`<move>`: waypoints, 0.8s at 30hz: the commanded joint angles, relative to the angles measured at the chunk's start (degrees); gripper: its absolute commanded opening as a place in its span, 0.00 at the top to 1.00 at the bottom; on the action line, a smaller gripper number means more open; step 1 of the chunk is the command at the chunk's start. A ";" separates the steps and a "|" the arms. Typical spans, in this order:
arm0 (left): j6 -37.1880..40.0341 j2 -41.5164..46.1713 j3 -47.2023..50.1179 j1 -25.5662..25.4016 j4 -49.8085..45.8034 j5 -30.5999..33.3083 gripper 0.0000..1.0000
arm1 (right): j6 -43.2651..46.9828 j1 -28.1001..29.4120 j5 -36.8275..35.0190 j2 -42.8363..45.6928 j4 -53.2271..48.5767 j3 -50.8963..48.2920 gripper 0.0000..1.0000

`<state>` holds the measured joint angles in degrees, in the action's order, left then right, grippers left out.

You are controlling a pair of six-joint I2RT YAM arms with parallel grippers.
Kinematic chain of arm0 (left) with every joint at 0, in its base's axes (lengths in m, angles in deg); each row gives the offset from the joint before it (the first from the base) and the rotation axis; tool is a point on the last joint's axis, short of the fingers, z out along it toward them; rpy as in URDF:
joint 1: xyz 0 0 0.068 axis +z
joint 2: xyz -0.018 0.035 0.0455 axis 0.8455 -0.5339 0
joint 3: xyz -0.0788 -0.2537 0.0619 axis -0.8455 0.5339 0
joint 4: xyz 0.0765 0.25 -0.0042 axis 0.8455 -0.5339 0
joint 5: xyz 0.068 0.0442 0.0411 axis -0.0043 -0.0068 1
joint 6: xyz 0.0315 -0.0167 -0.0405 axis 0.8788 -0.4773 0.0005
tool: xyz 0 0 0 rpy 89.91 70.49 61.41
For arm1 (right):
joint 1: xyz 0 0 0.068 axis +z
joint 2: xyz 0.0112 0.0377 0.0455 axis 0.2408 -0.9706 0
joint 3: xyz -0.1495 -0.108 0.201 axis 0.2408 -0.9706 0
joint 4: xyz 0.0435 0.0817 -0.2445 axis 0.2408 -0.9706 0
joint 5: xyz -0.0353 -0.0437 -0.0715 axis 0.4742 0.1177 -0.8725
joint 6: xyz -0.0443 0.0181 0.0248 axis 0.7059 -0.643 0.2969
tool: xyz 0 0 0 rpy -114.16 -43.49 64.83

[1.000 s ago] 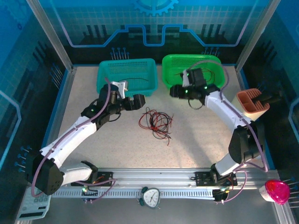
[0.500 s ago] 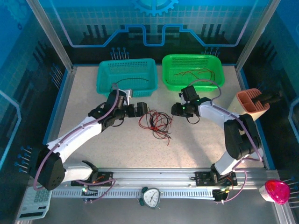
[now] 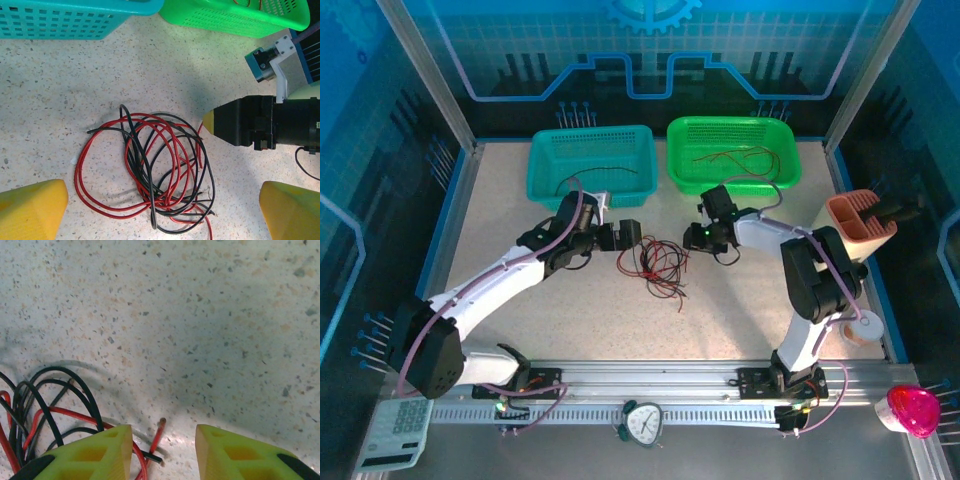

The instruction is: Untangle the cables

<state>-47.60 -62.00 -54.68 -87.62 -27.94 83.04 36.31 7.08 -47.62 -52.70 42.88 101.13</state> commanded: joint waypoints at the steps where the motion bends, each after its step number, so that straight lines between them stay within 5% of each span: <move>1: 0.02 -0.79 -1.95 -0.52 1.07 -0.14 0.01 | -0.71 0.76 0.53 -1.94 0.91 1.92 0.62; 18: -0.12 -0.72 -2.54 -0.69 1.26 -1.02 0.01 | 0.85 0.86 0.06 -5.66 0.00 4.46 0.76; 24: -0.01 -0.03 -2.76 -0.70 0.94 -1.02 0.01 | 1.88 0.95 0.64 -4.49 -1.09 5.34 1.00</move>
<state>-47.60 -62.26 -55.42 -87.93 -27.35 82.95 37.38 7.15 -47.60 -57.62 43.14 104.68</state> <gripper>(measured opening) 0.992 0.066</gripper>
